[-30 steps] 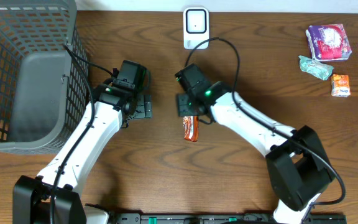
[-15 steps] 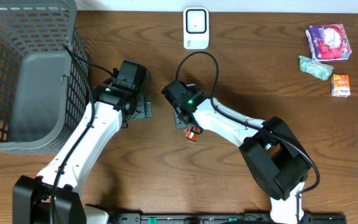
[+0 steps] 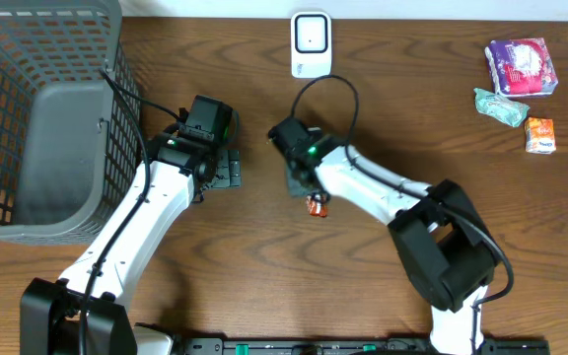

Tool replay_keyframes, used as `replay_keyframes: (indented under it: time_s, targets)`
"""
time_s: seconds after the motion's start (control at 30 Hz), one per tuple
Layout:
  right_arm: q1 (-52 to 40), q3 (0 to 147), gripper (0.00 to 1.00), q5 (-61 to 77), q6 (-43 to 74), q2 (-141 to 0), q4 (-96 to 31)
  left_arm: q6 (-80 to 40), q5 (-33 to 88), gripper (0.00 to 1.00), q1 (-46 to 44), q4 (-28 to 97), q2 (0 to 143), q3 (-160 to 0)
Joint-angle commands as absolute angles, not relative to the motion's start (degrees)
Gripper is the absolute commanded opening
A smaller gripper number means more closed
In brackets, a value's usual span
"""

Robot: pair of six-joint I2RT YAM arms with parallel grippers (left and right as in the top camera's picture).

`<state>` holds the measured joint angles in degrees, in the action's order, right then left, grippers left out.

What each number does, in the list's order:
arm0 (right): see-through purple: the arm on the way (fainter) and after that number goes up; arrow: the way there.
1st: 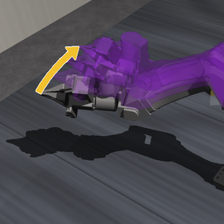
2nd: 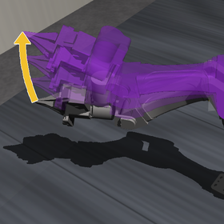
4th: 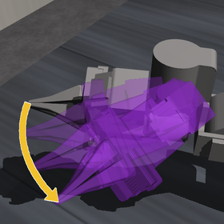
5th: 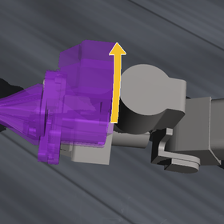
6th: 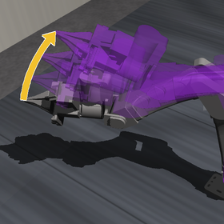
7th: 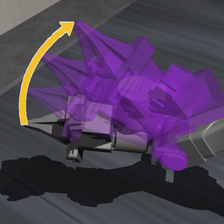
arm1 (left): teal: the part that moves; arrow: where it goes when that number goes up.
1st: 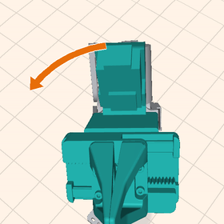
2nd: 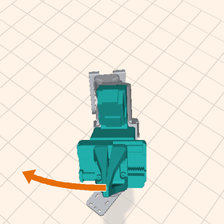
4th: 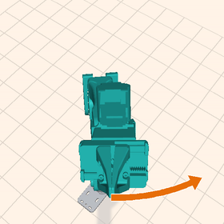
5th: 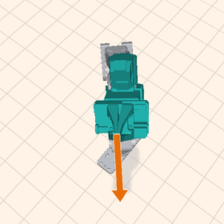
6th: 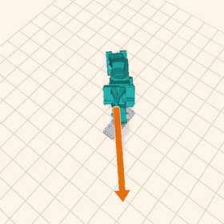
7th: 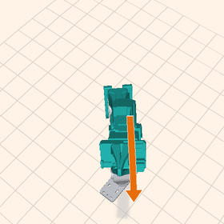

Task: Scan the item barcode

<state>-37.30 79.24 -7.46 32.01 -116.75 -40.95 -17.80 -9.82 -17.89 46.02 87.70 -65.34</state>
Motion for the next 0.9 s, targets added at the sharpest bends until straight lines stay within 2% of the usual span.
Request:
replay_keyframes:
  time_s: [0.0,0.23,0.37,0.53,0.67,0.8,0.87]
  targets:
    - [-31.4,82.98,0.01,6.2,29.43,-113.54,-41.41,-17.69,-11.0,0.98,-17.8,46.02,87.94,-65.04]
    - [-16.71,83.11,0.01,50.59,21.96,-113.8,-39.68,-17.72,-11.0,0.98,-17.8,46.02,87.94,-65.04]
    - [-13.76,77.97,0.01,62.3,22.26,-116.49,-35.44,-17.69,-11.0,0.98,-17.8,46.02,87.94,-65.04]
    - [-10.57,73.01,0.01,64.05,26.89,-120.2,-30.7,-17.72,-11.0,0.98,-17.8,46.02,87.94,-65.04]
    - [-7.33,72.51,0.02,55.0,26.76,-120.75,-32.64,-17.72,-11.0,0.98,-17.8,46.02,87.94,-65.04]
    - [-4.1,75.44,0.26,47.13,23.86,-119.5,-38.59,-17.72,-11.0,0.98,-17.8,46.02,87.94,-65.04]
    - [-3.11,79.77,0.42,42.28,20.99,-118.58,-45.91,-17.72,-11.0,0.98,-17.8,46.02,87.94,-65.04]
